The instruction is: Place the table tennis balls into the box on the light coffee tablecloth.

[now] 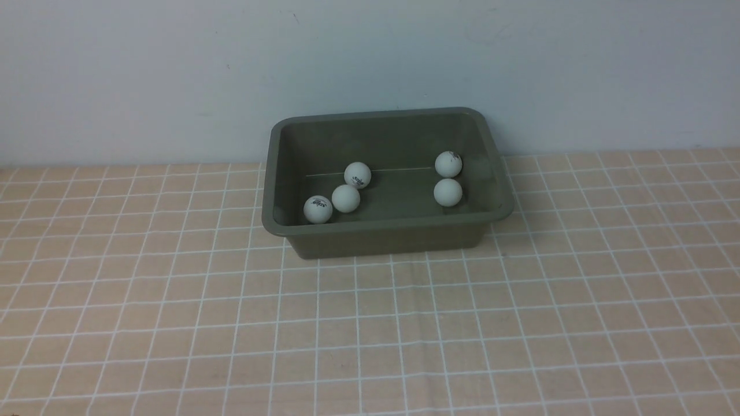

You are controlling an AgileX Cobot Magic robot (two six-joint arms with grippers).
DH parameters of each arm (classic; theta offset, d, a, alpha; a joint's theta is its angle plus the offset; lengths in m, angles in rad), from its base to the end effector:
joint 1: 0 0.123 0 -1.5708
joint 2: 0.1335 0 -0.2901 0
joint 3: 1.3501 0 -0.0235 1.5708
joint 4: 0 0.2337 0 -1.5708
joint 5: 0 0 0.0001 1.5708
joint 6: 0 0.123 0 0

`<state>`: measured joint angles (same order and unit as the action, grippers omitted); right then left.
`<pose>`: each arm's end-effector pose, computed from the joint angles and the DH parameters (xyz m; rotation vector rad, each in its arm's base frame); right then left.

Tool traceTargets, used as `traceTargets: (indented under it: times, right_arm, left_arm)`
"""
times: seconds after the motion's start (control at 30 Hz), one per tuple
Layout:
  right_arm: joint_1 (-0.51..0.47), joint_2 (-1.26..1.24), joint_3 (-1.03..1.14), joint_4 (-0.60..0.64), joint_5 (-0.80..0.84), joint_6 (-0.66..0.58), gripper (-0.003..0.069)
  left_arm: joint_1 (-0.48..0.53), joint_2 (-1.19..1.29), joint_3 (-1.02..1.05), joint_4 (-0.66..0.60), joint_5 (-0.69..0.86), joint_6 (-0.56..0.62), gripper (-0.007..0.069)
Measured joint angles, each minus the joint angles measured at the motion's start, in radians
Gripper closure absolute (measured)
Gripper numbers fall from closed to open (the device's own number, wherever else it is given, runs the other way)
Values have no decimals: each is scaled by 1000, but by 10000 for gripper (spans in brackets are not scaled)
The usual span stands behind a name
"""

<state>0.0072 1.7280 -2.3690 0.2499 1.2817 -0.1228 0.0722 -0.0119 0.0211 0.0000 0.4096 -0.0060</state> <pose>0.3439 0.0316 0.5120 -0.2026 2.0968 0.2272 0.0593 0.0043 0.1597 -0.0744 1.9012 0.0449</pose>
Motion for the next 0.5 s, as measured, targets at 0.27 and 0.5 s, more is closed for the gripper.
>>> traceTargets:
  times: [0.27,0.5]
  right_arm:
    - [0,-187,139,149,3,-48,623]
    - [0,-419,322,221,3,-74,626]
  left_arm:
    - [0,0,0,0,0,0,693]
    - [0,0,0,0,0,0,693]
